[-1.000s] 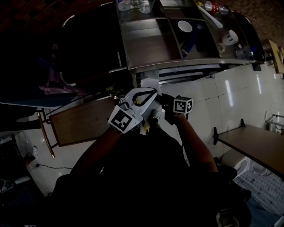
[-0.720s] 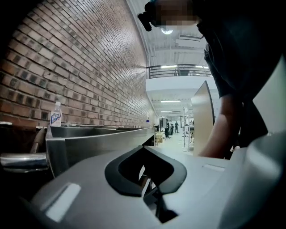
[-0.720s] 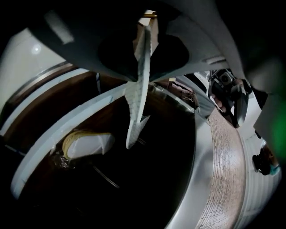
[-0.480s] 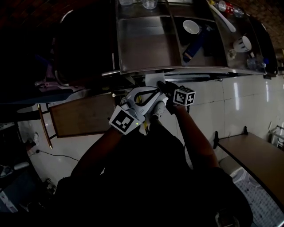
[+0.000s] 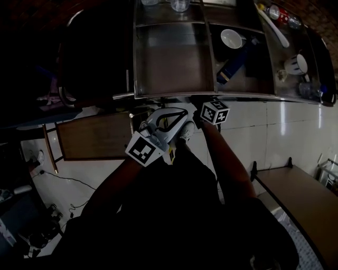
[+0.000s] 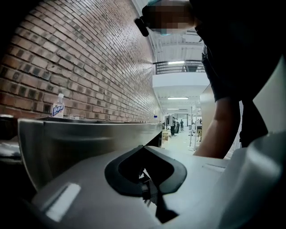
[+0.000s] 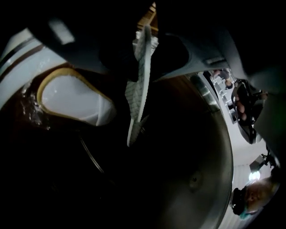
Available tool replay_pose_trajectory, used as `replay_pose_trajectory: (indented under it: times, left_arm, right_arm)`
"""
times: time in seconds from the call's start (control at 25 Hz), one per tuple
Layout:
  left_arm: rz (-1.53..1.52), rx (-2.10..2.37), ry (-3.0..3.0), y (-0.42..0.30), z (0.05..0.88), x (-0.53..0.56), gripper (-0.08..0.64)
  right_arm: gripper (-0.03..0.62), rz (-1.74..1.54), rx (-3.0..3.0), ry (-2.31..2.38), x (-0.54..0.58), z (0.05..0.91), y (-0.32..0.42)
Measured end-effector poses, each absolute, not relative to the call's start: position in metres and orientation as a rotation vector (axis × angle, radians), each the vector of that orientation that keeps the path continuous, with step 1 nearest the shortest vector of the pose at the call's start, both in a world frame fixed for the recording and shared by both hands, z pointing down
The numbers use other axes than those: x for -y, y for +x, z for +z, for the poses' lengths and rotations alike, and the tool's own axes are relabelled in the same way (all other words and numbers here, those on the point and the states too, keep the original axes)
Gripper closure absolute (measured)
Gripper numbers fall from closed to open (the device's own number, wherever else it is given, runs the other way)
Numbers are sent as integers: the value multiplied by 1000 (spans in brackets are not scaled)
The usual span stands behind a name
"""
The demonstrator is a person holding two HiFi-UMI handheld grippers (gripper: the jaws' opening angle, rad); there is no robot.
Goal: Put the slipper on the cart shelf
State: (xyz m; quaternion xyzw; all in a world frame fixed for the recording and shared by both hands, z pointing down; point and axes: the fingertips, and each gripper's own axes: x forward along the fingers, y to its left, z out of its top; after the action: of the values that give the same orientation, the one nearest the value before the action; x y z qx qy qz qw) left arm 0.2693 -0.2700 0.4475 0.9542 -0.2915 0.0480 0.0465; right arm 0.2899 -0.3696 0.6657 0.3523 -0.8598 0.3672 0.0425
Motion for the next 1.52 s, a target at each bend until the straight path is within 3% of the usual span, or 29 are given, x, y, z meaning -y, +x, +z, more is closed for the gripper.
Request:
replay_pose_trajectory:
  times: [0.24,0.64,0.76,0.92,1.12,1.52]
  left_arm:
    - [155,904,2912,271,451,276,560]
    - [186,933,2914,268,455,279,560]
    - [189,937,2916,266,454,276,560]
    - [171,934,2894,265,453,272,560]
    - [149,930,2892,259,447,270,559]
    - [89,927,2913,238,432,262,559]
  right_arm:
    - [526,876,2672,1123,391,656,284]
    - [509,796,2621,1217,412,659,292]
    - [472,701,2566,1263,413,662,299]
    - [345,625,2481,1327,414,664,310]
    - [259,566,2413,1402,413,664,324]
    - [247,474,2380,1500,385,627,341]
